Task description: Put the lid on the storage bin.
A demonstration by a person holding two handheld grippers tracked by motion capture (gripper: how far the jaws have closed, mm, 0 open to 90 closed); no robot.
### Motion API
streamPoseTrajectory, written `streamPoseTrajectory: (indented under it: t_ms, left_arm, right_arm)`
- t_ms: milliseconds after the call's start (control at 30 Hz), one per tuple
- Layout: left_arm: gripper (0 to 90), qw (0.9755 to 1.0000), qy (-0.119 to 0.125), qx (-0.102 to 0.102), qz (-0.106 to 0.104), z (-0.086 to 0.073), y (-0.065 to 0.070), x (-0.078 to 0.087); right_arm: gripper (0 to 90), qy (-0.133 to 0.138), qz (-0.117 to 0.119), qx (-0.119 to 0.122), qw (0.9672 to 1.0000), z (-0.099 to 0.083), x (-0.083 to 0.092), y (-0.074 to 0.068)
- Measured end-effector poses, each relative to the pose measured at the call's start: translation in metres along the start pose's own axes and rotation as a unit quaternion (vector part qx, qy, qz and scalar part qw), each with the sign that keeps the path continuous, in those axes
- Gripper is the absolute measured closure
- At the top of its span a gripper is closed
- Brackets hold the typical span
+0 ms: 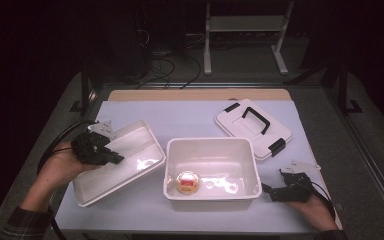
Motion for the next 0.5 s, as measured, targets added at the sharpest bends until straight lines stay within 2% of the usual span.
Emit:
streamPoseTrajectory:
  t_ms: [200,233,300,367,500]
  left_arm:
    - [88.6,0.9997,0.013,-0.017,-0.012,0.019,0.006,0.006]
    - [88.7,0.9993,0.019,-0.027,-0.017,0.027,0.009,0.006]
    - [88.6,0.9991,0.019,-0.031,-0.02,0.032,0.011,0.006]
    - [88.6,0.9984,0.019,-0.047,-0.024,0.044,0.016,0.005]
    - [88.6,0.9974,0.023,-0.062,-0.03,0.057,0.021,0.003]
  right_arm:
    - [12.9,0.0,0.0,0.0,1.0,0.0,0.0,0.0]
    - [12.8,0.0,0.0,0.0,1.0,0.0,0.0,0.0]
    - [12.8,0.0,0.0,0.0,1.0,0.0,0.0,0.0]
    - [12.8,0.0,0.0,0.0,1.0,0.0,0.0,0.0]
    - [12.9,0.0,0.0,0.0,1.0,0.0,0.0,0.0]
Point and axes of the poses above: each handheld gripper's, and its own axes: x roughly backward along the jaws, z roughly out of its top, y roughly to its right, the point moved 6 cm from there along -x, roughly forward along the jaws, and after that the axes turned 12 degrees about z, right-handed, at the moved point
